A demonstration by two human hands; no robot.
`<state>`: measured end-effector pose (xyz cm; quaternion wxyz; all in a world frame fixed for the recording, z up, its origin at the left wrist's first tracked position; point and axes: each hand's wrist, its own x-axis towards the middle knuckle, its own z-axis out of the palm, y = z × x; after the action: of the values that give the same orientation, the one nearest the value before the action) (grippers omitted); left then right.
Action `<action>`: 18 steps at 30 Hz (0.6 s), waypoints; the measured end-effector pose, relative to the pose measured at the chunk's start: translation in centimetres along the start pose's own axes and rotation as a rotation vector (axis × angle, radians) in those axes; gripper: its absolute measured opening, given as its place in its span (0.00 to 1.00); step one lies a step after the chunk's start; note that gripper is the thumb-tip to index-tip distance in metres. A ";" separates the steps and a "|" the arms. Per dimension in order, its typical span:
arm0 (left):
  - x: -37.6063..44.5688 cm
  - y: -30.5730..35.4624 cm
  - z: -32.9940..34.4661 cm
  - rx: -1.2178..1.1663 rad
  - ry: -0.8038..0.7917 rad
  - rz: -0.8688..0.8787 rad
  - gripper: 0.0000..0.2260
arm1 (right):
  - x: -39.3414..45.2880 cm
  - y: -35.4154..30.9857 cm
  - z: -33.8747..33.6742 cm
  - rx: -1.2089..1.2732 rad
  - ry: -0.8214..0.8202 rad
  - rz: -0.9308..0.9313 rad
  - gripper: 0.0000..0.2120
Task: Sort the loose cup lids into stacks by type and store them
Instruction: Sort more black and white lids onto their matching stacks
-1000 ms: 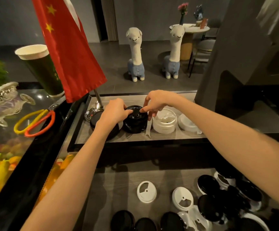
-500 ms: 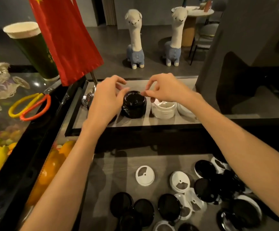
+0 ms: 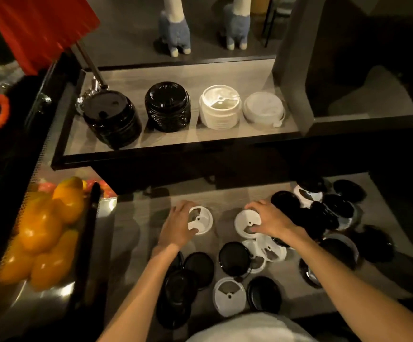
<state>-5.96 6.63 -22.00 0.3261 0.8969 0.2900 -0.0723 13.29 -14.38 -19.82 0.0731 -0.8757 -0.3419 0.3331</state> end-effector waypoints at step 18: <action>0.0 -0.1 3.4 -0.015 0.055 -0.066 0.38 | 0.0 -0.5 2.8 0.072 0.148 -0.036 0.43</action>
<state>-5.80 4.53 -24.69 0.3221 0.8860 0.3288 -0.0561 11.21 -14.29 -21.80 0.1358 -0.8883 -0.3392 0.2782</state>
